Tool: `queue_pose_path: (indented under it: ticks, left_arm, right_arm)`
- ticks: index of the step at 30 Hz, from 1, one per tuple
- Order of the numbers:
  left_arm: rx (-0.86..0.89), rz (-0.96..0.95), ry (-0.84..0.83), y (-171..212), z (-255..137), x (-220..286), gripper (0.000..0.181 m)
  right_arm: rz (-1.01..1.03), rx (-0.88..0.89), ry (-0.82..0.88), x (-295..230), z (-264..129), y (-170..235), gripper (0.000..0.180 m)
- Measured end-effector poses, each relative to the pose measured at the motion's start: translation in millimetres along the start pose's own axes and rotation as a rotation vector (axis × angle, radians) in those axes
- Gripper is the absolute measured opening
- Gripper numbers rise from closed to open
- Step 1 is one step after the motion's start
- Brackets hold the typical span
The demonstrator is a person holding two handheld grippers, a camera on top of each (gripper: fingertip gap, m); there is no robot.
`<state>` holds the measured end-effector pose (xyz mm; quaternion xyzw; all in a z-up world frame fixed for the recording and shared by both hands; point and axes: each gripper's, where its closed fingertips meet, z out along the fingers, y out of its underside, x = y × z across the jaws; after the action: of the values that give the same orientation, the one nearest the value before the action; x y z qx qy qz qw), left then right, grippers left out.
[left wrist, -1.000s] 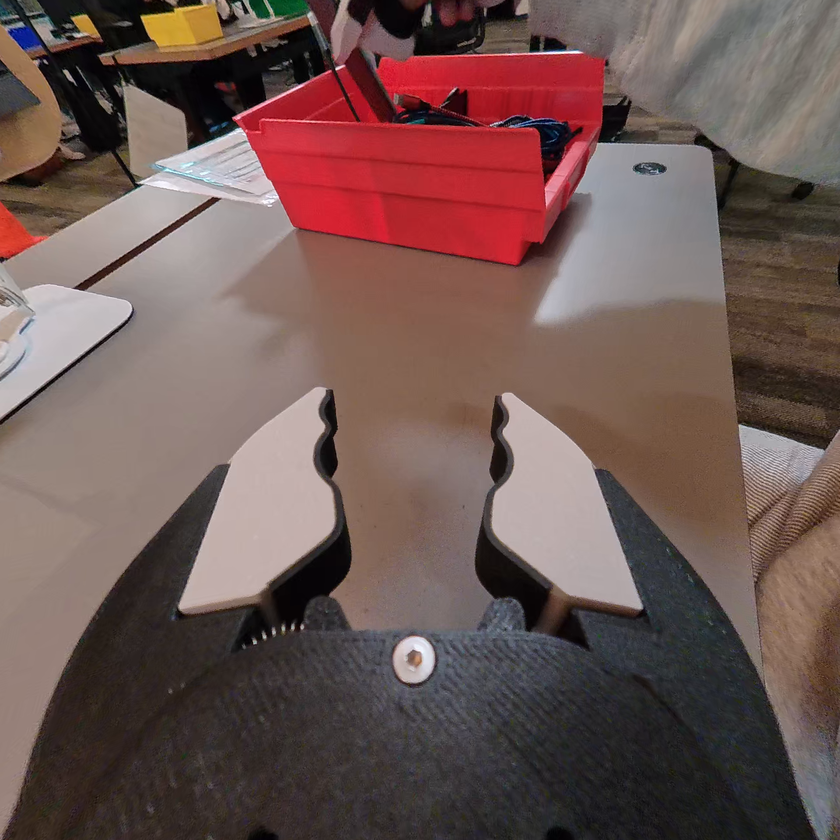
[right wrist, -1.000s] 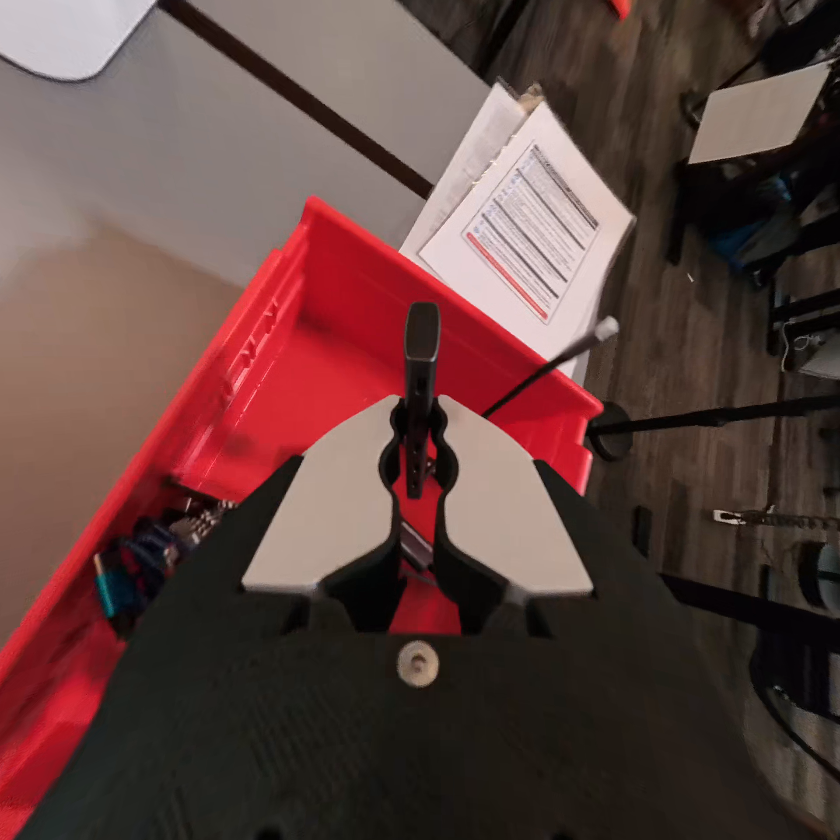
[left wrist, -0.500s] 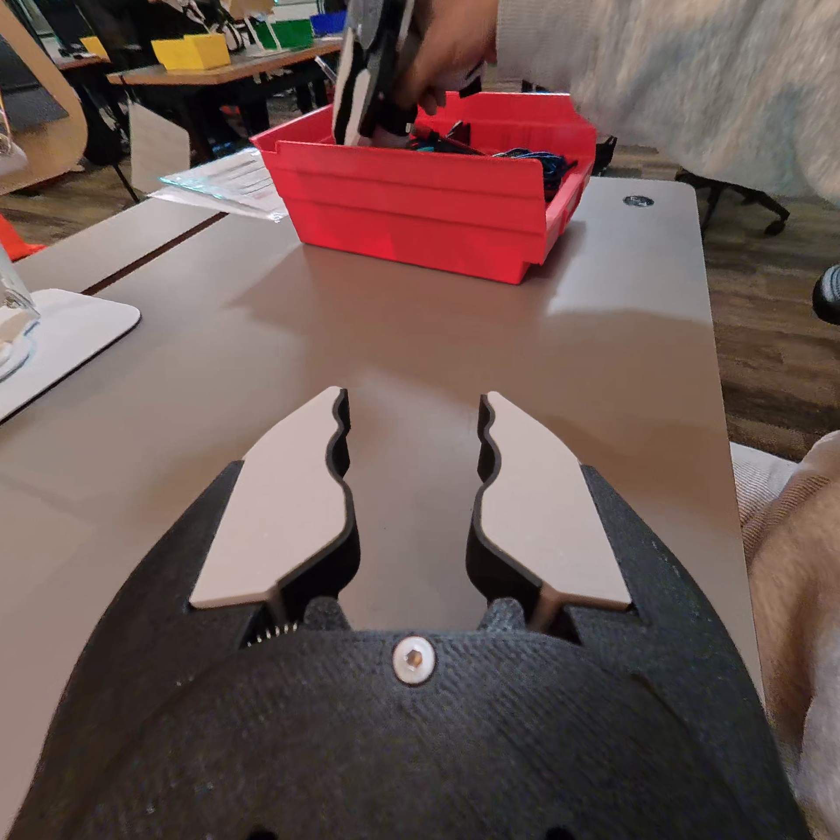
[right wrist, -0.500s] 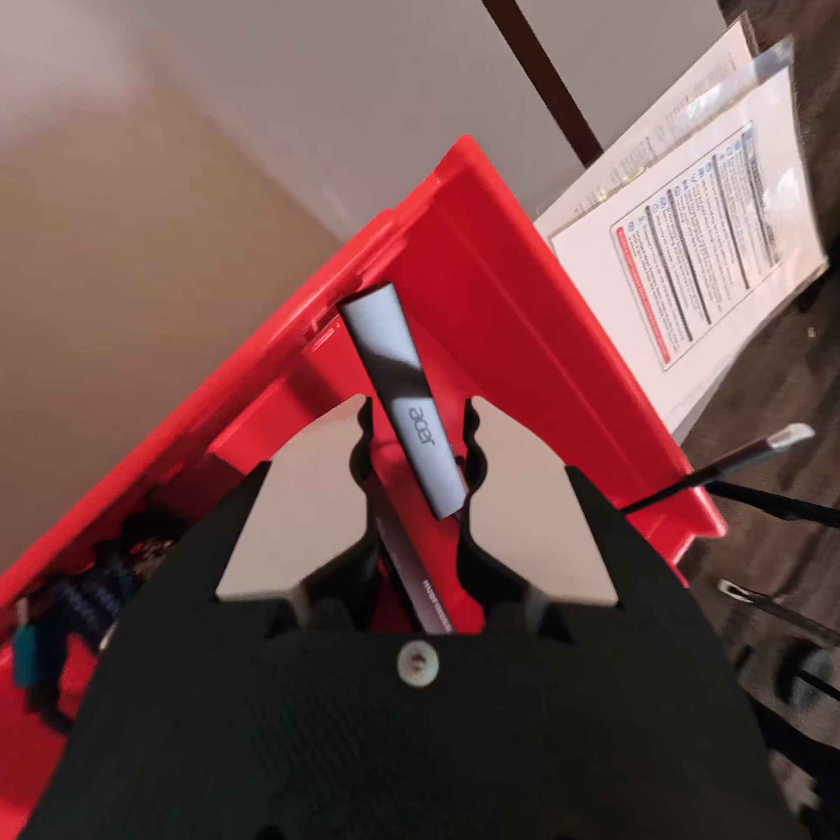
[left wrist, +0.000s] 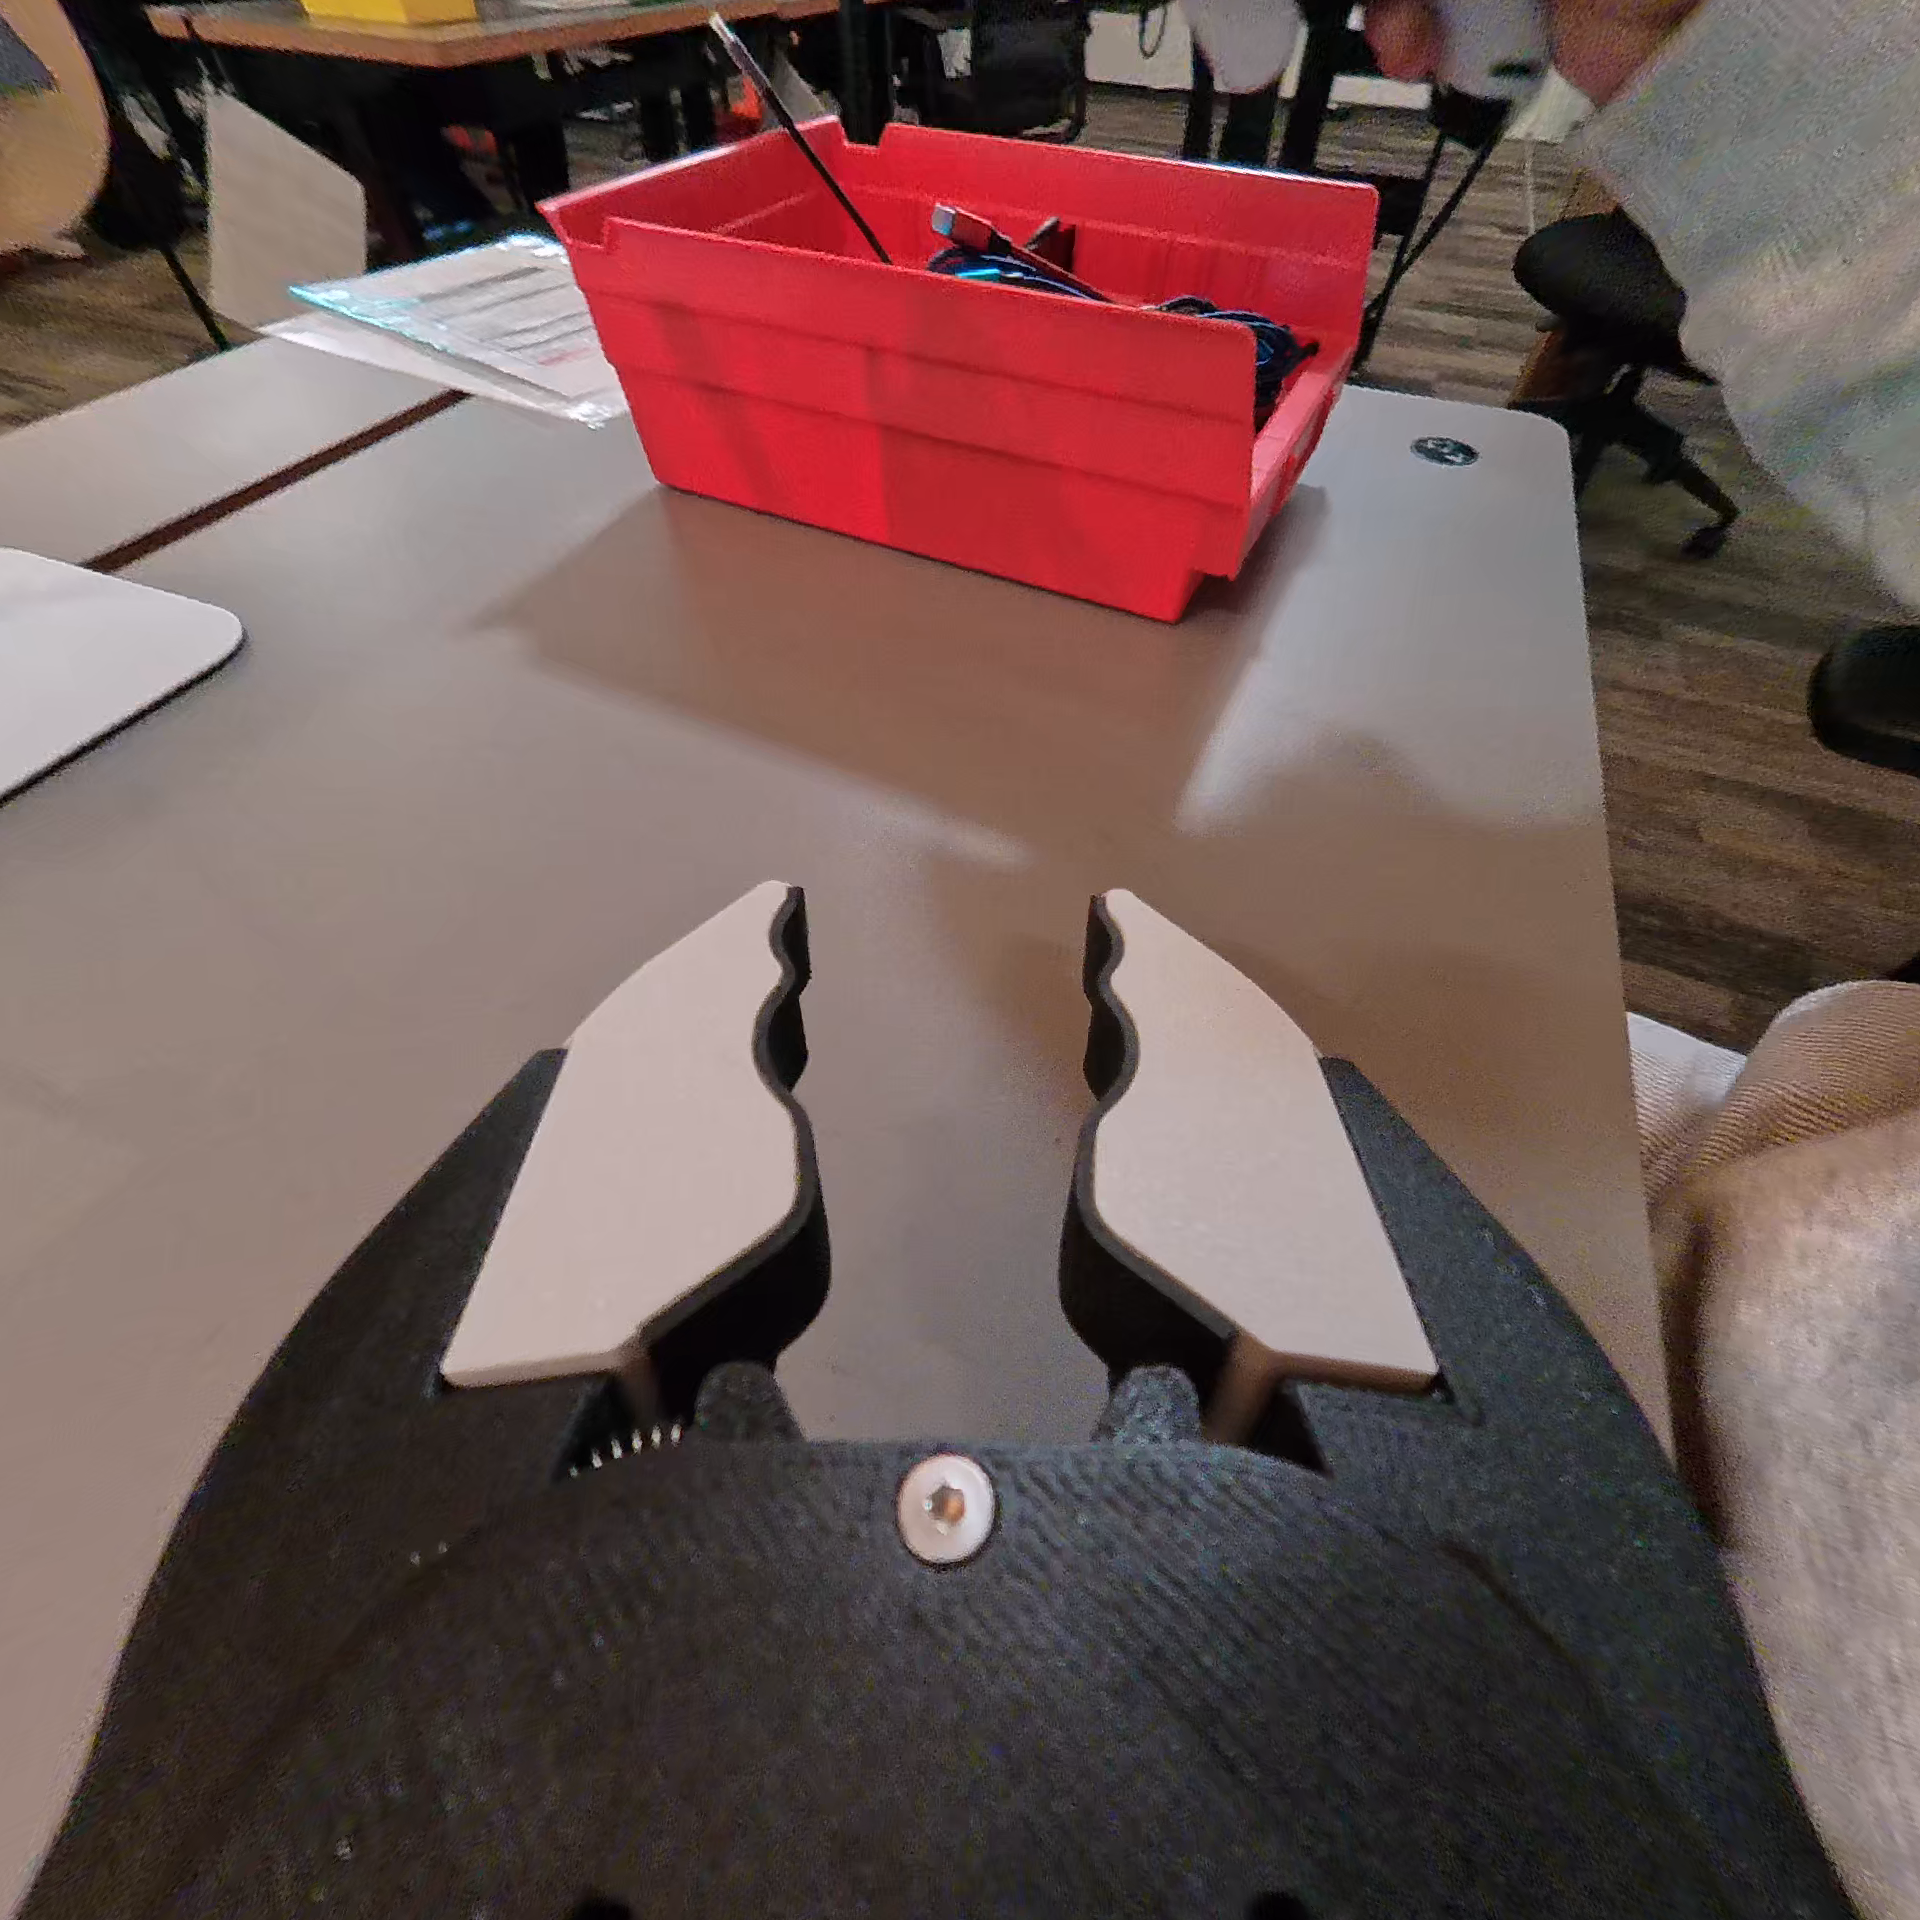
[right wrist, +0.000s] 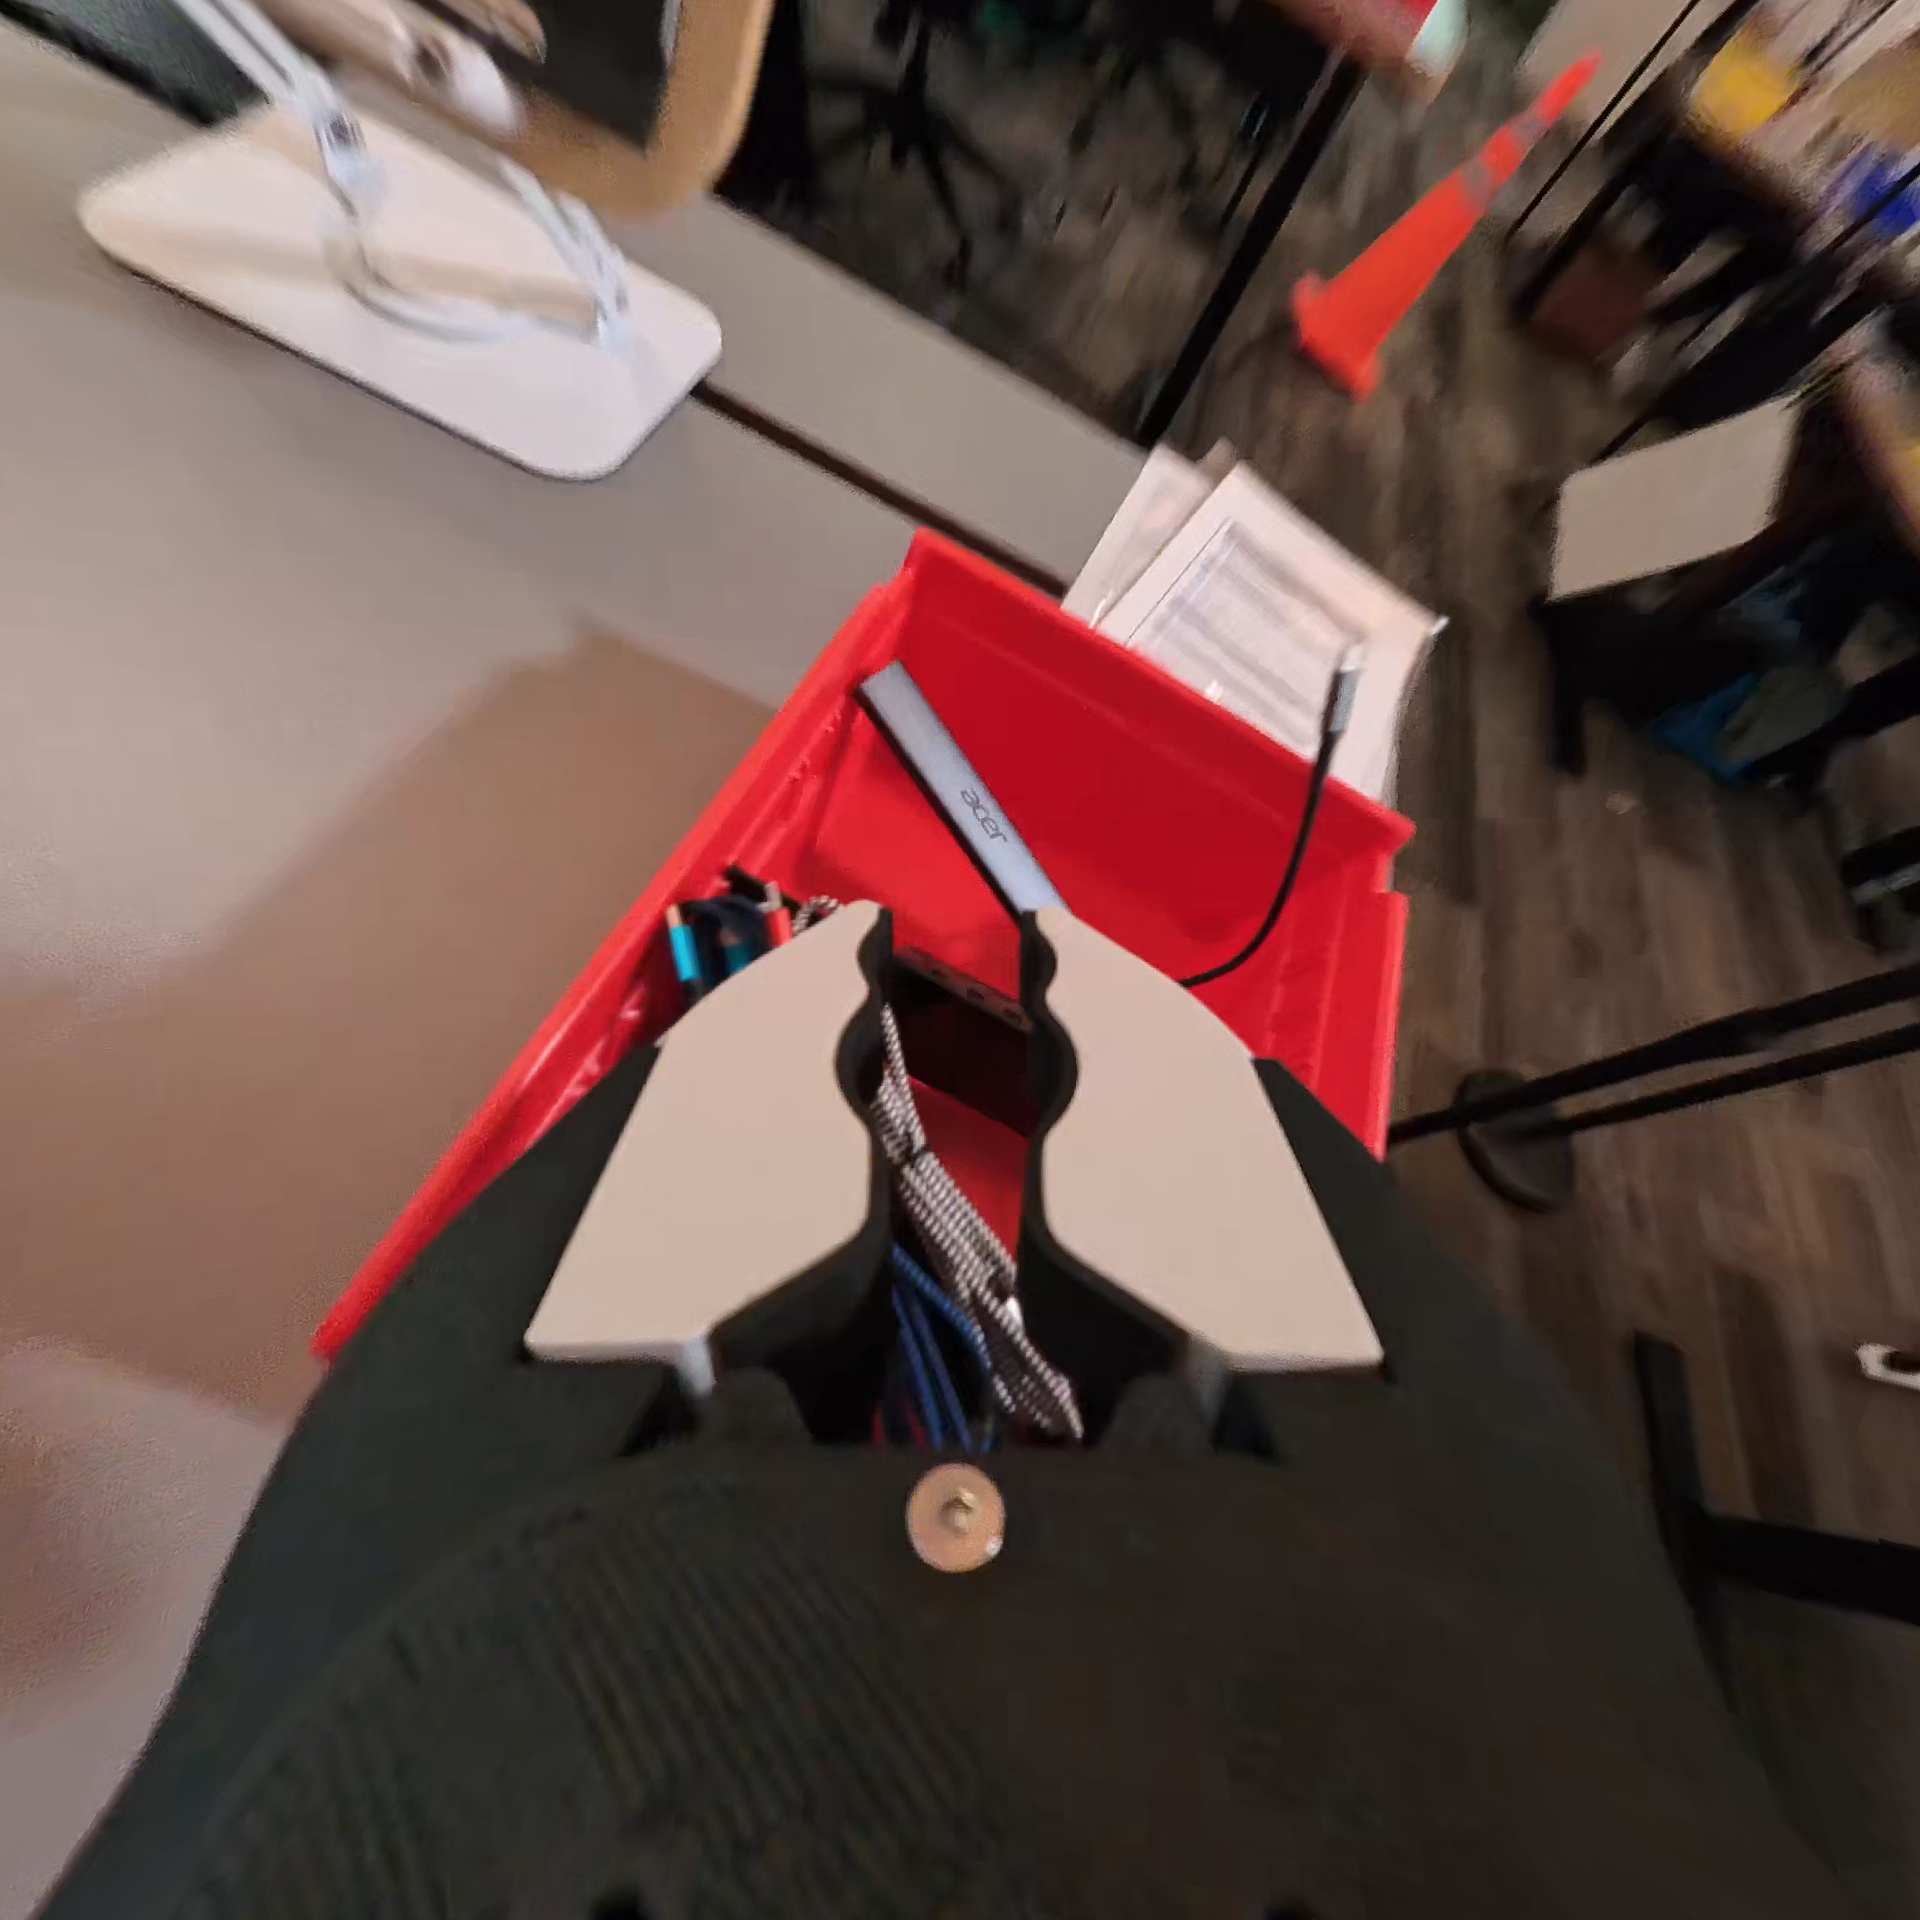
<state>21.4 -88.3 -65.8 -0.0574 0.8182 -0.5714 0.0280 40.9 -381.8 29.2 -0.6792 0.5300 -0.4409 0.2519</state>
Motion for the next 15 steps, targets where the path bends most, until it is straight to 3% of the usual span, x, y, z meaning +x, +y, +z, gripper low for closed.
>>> queue_pose_path:
  ticks: [3, 7, 12, 15]
  left_arm:
    - [0.008, -0.048, 0.036, -2, -1, 3, 0.052]
    - [0.025, -0.077, 0.059, -2, -2, 4, 0.052]
    - [0.020, -0.084, 0.066, 0, -1, 3, 0.052]
    - [0.017, -0.084, 0.062, 1, 0, 1, 0.052]
  right_arm:
    - [-0.061, 0.225, 0.165, -7, -44, 5, 0.007]
    - [-0.090, 0.238, 0.323, 7, -60, 36, 0.006]
    - [0.187, 0.277, 0.221, 17, -47, 50, 0.016]
    - [0.233, 0.279, 0.178, 15, -41, 54, 0.018]
